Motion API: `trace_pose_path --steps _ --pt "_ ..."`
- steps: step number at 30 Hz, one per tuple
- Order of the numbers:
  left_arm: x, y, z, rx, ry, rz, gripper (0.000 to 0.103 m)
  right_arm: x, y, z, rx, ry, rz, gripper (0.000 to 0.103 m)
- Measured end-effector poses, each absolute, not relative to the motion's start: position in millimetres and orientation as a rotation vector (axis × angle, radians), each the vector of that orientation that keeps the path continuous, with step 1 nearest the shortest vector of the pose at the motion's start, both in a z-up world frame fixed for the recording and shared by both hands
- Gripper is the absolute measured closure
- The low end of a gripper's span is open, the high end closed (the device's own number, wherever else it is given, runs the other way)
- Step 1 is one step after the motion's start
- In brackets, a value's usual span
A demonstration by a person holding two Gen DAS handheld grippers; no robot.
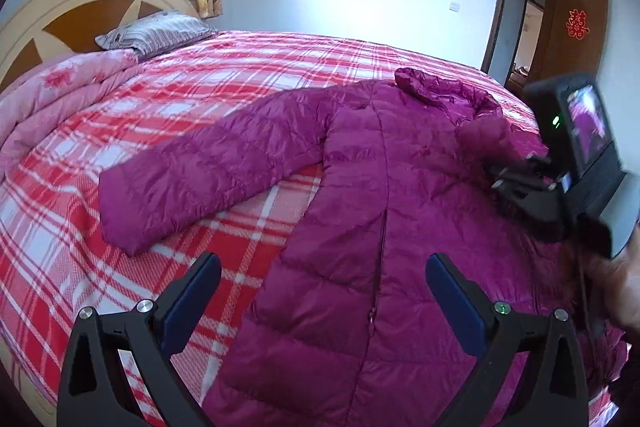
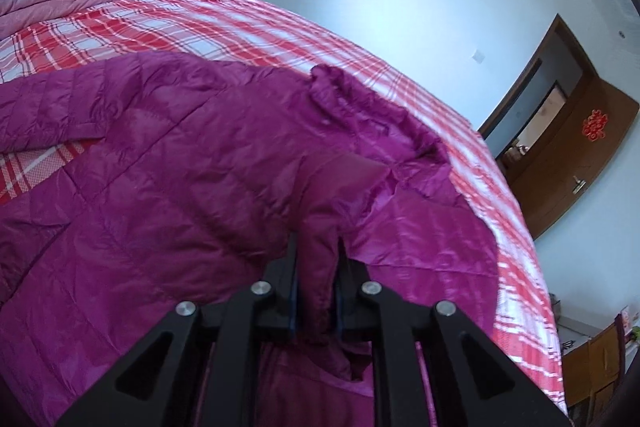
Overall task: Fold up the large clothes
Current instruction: 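Carry the sleeve across the jacket body and open the right tool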
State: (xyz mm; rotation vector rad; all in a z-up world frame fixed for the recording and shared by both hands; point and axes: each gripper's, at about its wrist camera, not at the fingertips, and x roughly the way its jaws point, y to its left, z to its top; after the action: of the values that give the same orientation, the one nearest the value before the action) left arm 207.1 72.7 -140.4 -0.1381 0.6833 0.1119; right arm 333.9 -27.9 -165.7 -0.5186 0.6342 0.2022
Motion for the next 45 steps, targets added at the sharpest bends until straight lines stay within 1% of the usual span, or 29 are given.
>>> trace_pose_path --steps 1,2,3,4,8,10,12,15,17,18,19,21,24,27,30,33,37,41,42,45 --pt "208.9 72.0 -135.0 -0.125 0.674 0.113 0.001 335.2 -26.6 -169.1 -0.5 0.65 0.223 0.076" --pt "210.1 71.4 -130.5 -0.115 0.665 0.113 0.001 336.7 -25.7 -172.2 -0.475 0.669 0.254 0.065" --pt "212.3 70.7 -120.6 -0.098 0.644 0.116 0.001 338.8 -24.0 -174.4 -0.445 0.686 0.294 0.038" --pt "213.9 70.3 -112.9 -0.089 0.626 0.119 0.001 337.6 -24.8 -173.1 -0.406 0.7 0.343 0.026" --pt "224.1 64.3 -76.8 -0.077 0.546 0.126 0.001 319.6 -37.9 -145.3 -0.264 0.686 0.497 0.028" --pt "231.2 55.3 -64.9 -0.067 0.518 0.113 0.001 308.8 -53.6 -124.0 -0.208 0.651 0.532 0.023" --pt "241.0 38.0 -56.7 -0.044 0.489 0.096 0.001 300.6 -73.9 -106.2 -0.169 0.602 0.532 0.02" --pt "262.0 5.1 -56.5 -0.012 0.471 0.05 0.001 305.2 -111.3 -90.4 -0.118 0.555 0.443 0.022" --pt "278.5 -16.5 -62.7 0.02 0.469 0.013 0.001 320.4 -139.2 -90.1 -0.093 0.567 0.328 0.037" --pt "290.4 -27.9 -69.5 0.039 0.477 0.001 0.001 332.2 -155.0 -92.0 -0.073 0.586 0.256 0.054" --pt "303.4 -38.8 -78.9 0.068 0.48 0.001 0.001 345.0 -172.0 -95.9 -0.036 0.609 0.195 0.059" --pt "332.1 -55.4 -102.5 0.151 0.518 0.026 0.001 370.1 -205.0 -107.0 0.06 0.644 0.121 0.061" --pt "365.5 -61.5 -140.8 0.282 0.589 0.15 0.001 400.4 -235.4 -120.6 0.118 0.661 0.045 0.063" --pt "386.0 -42.5 -171.4 0.225 0.73 0.166 0.001 426.9 -244.1 -133.4 0.126 0.669 0.037 0.067" --pt "391.7 -29.2 -177.4 0.152 0.78 0.129 0.001 448.3 -231.6 -148.5 0.101 0.693 0.107 0.07" --pt "393.3 -20.9 -185.3 0.088 0.816 0.123 0.001 472.4 -242.0 -172.3 0.093 0.762 0.136 0.07" --pt "394.8 -19.7 -190.7 0.052 0.828 0.118 0.001 477.5 -229.0 -201.3 0.054 0.819 0.15 0.069" --pt "394.4 -21.6 -191.8 0.067 0.829 0.128 0.001 479.0 -232.4 -202.0 0.05 0.827 0.169 0.07" --pt "393.9 -20.4 -191.6 0.061 0.828 0.127 0.001 477.8 -235.5 -197.9 0.042 0.824 0.177 0.072" --pt "392.9 -17.7 -191.1 0.05 0.824 0.137 0.001 472.6 -253.5 -177.4 0.089 0.75 0.15 0.072"
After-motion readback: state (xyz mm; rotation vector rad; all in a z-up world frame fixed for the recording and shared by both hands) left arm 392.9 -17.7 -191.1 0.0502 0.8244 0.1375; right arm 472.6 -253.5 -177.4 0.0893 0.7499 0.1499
